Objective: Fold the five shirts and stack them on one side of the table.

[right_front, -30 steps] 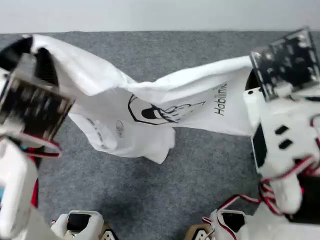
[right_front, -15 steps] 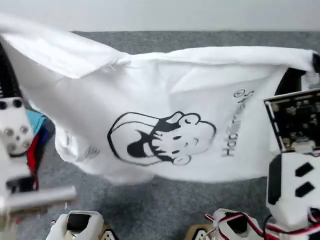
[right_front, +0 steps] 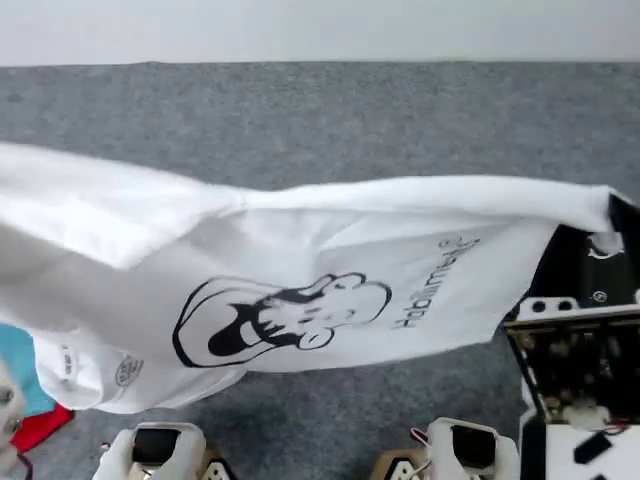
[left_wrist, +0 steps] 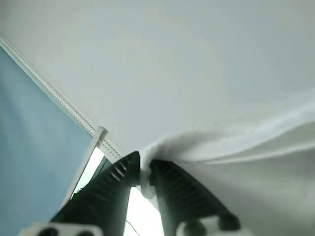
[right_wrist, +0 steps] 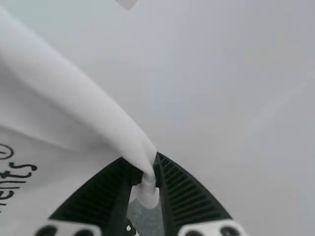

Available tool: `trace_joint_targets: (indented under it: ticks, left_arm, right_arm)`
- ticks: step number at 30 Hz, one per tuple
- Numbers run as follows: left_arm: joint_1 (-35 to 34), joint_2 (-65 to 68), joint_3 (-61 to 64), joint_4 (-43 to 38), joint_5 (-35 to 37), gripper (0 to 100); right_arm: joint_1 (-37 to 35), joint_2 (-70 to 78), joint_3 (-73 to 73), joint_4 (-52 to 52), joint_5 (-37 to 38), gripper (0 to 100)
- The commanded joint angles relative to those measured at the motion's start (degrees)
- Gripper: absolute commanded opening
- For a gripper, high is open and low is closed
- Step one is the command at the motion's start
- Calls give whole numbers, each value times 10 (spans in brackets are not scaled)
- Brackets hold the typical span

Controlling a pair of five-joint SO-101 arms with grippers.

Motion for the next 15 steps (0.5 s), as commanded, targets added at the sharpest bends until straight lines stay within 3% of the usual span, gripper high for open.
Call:
trace_joint_targets:
  ticks: [1, 10, 15]
  left_arm:
    - [-25, 6, 15, 13, -15, 6]
    - [-29, 25, 267, 13, -18, 6]
    - [-27, 64, 445, -22, -17, 6]
  right_arm:
    - [7, 9, 4, 29, 18, 10]
    - [7, 67, 216, 16, 18, 10]
    - [7, 107, 375, -81, 18, 10]
